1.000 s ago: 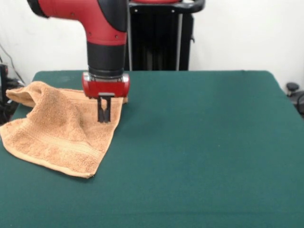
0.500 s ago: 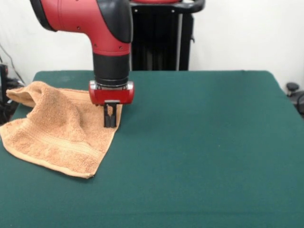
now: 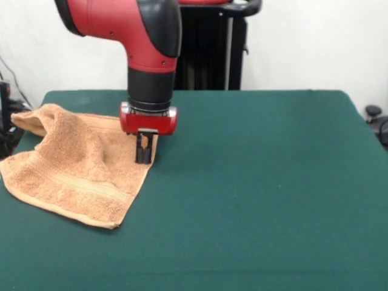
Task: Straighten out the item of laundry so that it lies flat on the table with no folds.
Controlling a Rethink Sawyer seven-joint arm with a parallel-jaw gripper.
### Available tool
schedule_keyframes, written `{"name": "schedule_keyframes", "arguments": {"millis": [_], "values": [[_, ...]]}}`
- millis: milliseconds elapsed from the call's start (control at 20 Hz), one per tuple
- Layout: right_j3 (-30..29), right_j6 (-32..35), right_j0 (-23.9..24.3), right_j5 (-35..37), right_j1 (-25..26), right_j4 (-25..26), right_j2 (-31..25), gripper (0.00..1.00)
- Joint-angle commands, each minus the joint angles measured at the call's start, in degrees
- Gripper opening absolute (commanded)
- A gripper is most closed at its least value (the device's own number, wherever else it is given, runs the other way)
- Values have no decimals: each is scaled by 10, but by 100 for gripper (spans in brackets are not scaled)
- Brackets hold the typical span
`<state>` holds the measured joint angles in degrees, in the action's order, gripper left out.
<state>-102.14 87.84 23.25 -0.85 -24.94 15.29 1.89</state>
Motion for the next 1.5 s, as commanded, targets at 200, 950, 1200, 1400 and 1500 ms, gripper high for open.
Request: {"name": "schedule_keyframes", "arguments": {"millis": [200, 950, 1200, 1400, 1500], "values": [[-74, 218, -98, -56, 60, -121, -46, 0], [-121, 252, -189, -87, 45, -251, -51, 0], [-126, 265, -206, -98, 50, -269, -49, 0], [-132, 258, -206, -108, 52, -264, -46, 0], [-136, 245, -193, -102, 45, -252, -47, 0]]}}
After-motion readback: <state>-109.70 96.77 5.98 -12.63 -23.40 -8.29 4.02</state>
